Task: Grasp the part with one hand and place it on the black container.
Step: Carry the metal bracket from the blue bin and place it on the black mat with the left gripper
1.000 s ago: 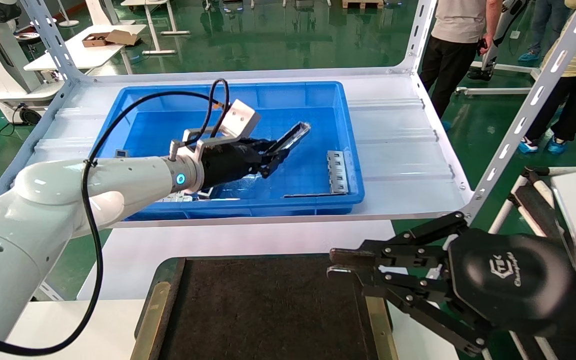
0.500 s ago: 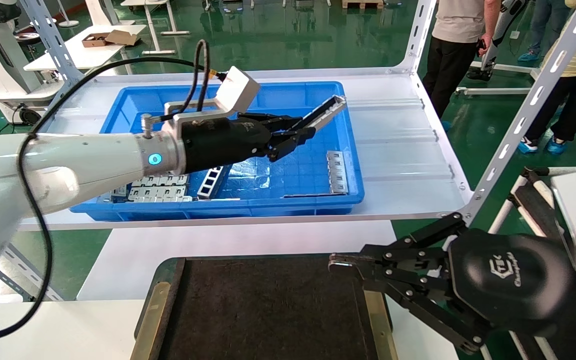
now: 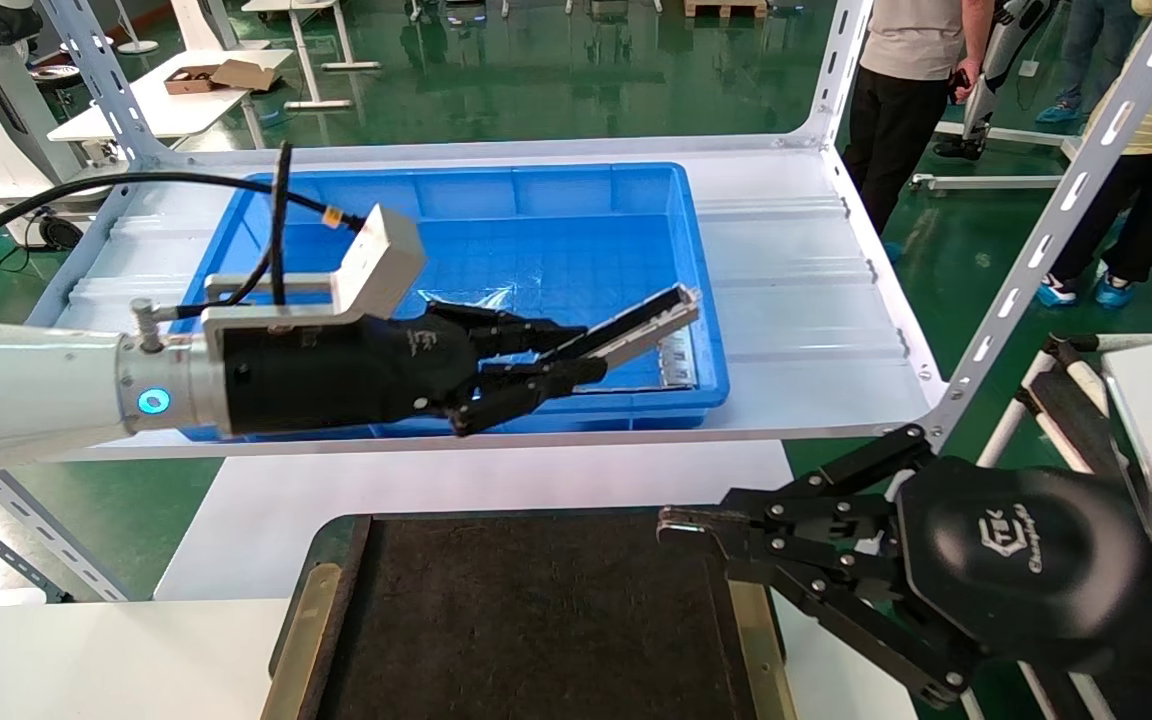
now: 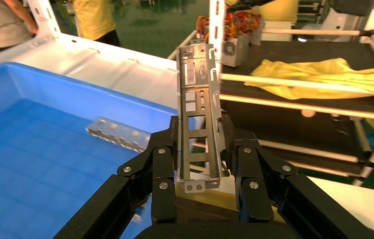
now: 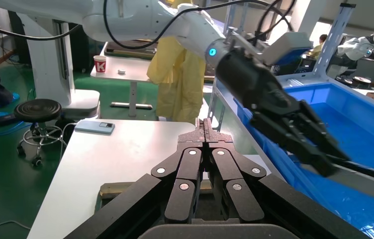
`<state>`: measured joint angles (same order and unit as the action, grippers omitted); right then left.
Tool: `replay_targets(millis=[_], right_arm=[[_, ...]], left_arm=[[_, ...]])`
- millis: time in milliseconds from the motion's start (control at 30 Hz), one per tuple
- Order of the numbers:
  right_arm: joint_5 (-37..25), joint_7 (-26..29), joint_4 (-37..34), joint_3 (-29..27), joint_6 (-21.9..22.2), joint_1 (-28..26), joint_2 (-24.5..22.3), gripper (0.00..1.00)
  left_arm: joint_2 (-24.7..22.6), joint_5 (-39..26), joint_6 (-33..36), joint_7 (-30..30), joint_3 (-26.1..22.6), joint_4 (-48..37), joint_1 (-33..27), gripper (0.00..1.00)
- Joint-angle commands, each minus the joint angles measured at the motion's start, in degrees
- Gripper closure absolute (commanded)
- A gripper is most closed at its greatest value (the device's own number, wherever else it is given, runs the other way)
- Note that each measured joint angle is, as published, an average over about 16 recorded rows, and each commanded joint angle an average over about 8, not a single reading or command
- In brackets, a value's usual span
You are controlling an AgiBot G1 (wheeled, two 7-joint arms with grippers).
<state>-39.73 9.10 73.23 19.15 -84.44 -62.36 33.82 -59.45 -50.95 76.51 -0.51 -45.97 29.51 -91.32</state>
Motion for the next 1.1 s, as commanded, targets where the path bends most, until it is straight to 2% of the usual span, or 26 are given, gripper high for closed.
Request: replay_targets(millis=[33,233,433,733,1100], right_arm=[[0.0,0.0,0.0,0.0,0.0,0.0,0.0,1.00],[0.0,0.0,0.0,0.0,0.0,0.0,0.0,1.00],[0.0,0.0,0.0,0.0,0.0,0.0,0.0,1.00],[0.0,0.0,0.0,0.0,0.0,0.0,0.0,1.00],[0.0,0.0,0.0,0.0,0.0,0.0,0.0,1.00]], left_arm=[[1.7,0.3,1.1,0.7,0.0,2.5,1.0,1.00],[7.4,1.2,1.3,5.1,-0.5,14.7,7.0,1.00],[12.5,2.0,-4.1,10.2,-1.3,27.4,15.8,1.00],[15.8,0.5,-20.2,19.9,-4.0,38.3,28.6,1.00],[13.9,-2.7,-43.4,34.7,-8.2,44.8,37.6,1.00]])
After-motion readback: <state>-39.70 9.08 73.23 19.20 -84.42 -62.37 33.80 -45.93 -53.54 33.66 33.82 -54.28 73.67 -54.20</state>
